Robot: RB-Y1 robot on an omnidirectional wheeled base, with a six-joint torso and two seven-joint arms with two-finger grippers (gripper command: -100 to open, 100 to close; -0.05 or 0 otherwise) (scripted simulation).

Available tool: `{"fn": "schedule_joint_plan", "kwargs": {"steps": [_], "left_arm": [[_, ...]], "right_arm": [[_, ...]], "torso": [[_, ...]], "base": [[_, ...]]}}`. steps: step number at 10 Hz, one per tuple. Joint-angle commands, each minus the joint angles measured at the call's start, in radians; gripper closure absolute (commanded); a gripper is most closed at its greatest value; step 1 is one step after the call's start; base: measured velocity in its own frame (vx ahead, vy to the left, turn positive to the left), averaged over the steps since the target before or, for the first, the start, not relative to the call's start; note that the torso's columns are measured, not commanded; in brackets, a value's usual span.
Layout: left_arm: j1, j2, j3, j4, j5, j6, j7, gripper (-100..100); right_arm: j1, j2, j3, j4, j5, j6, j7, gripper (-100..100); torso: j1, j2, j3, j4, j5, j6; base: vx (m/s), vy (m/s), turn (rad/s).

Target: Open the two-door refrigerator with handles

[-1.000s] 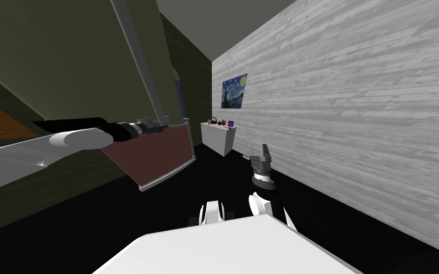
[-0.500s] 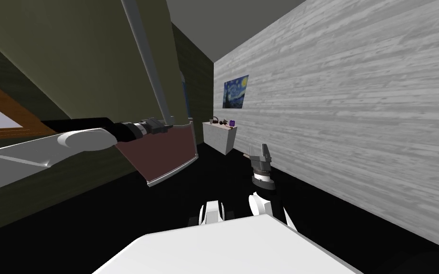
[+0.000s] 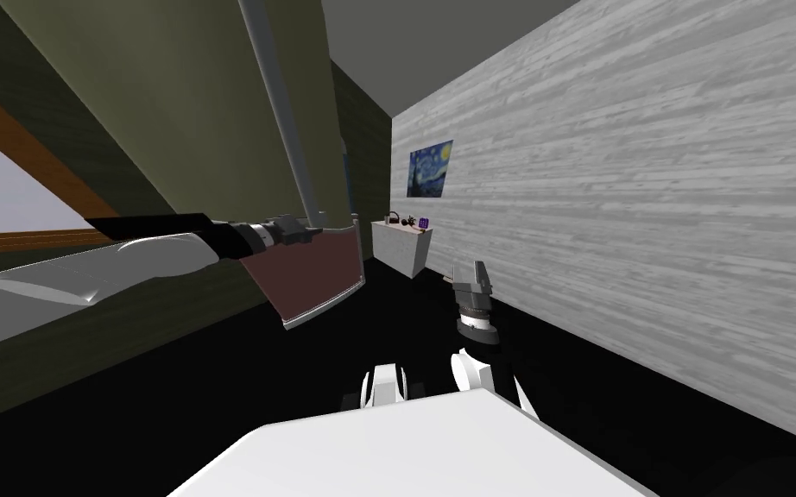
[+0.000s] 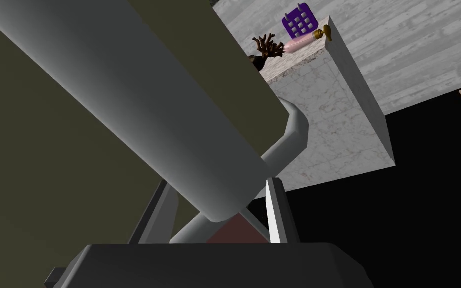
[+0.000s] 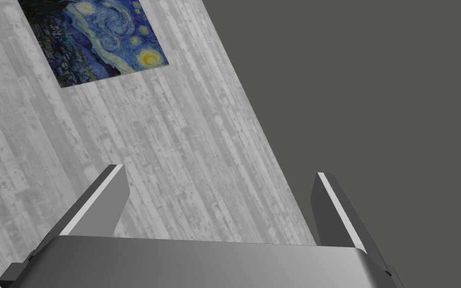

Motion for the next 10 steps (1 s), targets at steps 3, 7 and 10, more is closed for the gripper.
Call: {"fn": "schedule_joint_plan", "kwargs": {"steps": [3,7,10], "left_arm": [[0.001,0.006,-0.014,-0.078,0.025,-0.009,-0.005,100],[0.0,0.051,0.023,-0.113,0.107,0.011,-0.007,-100],[-0.018,0.108,0.048,-0.13,0.152,0.022,0.023,-100]], "right_arm": [[0.0,0.0,0.0,0.0,0.0,0.0,0.0,0],[0.0,0.0,0.0,0.0,0.0,0.0,0.0,0],[0.0,0.0,0.0,0.0,0.0,0.0,0.0,0]], "torso": [[0.003,0.003,0.002,-0.001,0.002,0.002],[-0.004,-0.006,-0.004,-0.003,-0.001,0.002],[-0.005,-0.007,-0.005,-0.003,-0.002,0.004]], "base": [[-0.139,0.203,-0.021],[-0.043,0.081,0.052],[0.072,-0.04,0.071]]}}
